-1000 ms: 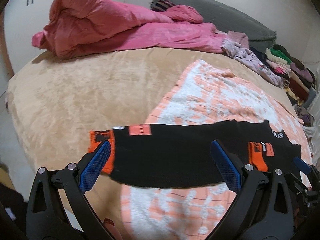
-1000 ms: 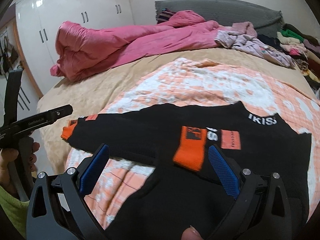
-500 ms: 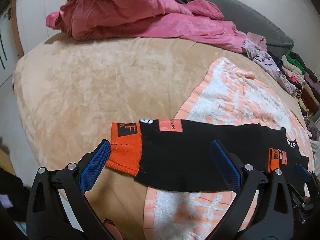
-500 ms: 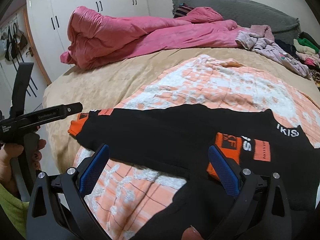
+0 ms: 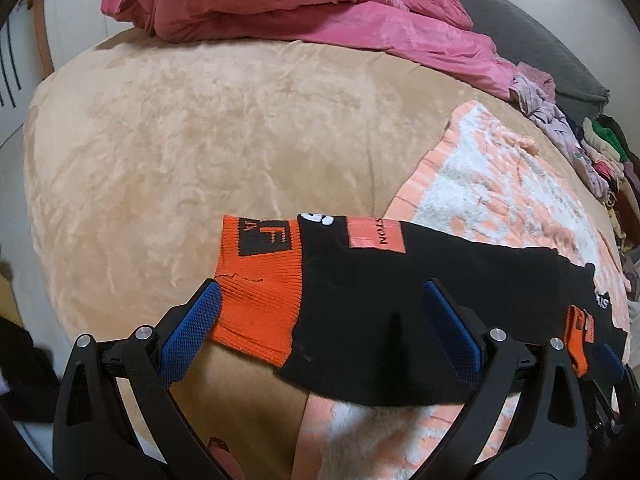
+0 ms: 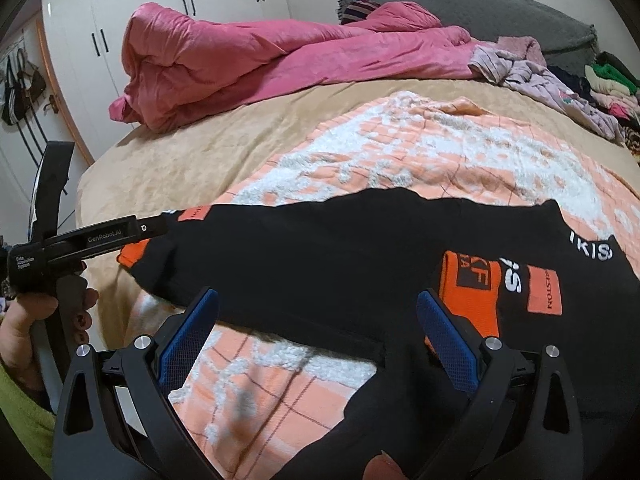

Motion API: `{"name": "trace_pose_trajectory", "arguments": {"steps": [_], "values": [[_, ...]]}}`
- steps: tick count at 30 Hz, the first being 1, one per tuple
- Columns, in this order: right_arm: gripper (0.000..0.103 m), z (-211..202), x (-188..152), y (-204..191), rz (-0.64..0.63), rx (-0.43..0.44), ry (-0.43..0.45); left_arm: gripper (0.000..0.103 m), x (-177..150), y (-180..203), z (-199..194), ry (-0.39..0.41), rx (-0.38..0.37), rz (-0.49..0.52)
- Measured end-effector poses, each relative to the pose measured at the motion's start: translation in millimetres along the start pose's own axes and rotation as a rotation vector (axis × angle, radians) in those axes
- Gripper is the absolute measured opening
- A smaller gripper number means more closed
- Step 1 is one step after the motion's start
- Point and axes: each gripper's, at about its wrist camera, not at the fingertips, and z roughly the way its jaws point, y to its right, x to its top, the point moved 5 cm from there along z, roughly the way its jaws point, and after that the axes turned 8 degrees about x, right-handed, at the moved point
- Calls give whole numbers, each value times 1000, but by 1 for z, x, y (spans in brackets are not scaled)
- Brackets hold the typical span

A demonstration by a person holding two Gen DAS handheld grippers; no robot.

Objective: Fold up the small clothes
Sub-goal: 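Move the left tool to the other sleeve's orange cuff and grasp it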

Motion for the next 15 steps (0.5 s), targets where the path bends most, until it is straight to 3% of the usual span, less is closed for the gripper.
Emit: {"name": "trace_pose_trajectory", "arguments": {"steps": [9, 12, 15], "values": [[98, -2, -7, 25, 74, -17, 13, 85, -6, 6, 20, 27, 84, 19], [98, -3, -9, 33, 96, -25, 18, 76, -7, 7, 20, 45, 110, 30], [98, -4, -12, 41, 121, -32, 22, 58, -7, 10, 20, 67, 157, 61]]}}
